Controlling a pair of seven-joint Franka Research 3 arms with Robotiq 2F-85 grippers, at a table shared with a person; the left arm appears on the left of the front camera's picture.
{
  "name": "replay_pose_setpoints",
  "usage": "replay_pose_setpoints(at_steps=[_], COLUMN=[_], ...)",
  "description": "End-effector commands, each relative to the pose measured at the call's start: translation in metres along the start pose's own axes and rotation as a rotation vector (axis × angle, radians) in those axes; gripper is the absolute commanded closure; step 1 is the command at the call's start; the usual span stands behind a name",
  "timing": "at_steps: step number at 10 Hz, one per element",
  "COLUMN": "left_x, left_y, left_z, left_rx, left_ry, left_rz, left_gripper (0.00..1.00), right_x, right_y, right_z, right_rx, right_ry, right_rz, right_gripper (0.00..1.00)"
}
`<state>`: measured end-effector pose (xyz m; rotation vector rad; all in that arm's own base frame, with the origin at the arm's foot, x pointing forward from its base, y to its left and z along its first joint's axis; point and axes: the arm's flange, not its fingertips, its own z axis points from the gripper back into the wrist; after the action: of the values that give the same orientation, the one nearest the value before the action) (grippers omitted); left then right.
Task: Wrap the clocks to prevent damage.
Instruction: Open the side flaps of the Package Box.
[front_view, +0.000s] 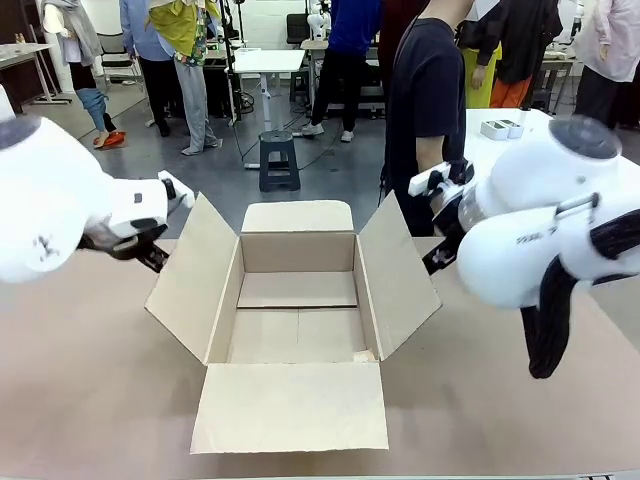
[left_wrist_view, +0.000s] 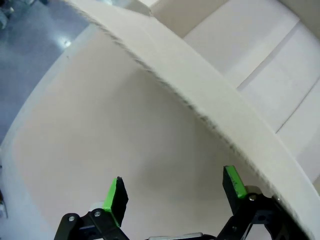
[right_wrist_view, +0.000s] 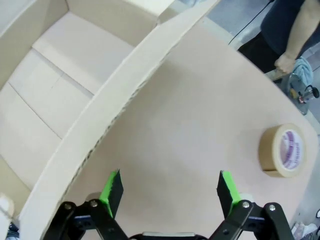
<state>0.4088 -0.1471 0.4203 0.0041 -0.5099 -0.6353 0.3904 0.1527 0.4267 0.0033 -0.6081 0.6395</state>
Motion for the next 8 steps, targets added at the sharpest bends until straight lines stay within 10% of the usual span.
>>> replay_pose_setpoints(at_steps=[1,8], left_x=[0.032,0.073], left_y=[0.010,0.021], left_z=[0.057,0.143], left_rx=[-0.008,0.021], left_ry=[0.079,0.085], left_rz=[-0.054,-0.020], left_gripper=[0.00,0.00], right_x=[0.023,0.059], right_y=[-0.009,-0.012], right_z=[0.066,0.177], right_rx=[-0.012,-0.070], right_ry=[0.045,0.102], right_rz=[-0.049,-0.094], right_gripper=[0.00,0.00])
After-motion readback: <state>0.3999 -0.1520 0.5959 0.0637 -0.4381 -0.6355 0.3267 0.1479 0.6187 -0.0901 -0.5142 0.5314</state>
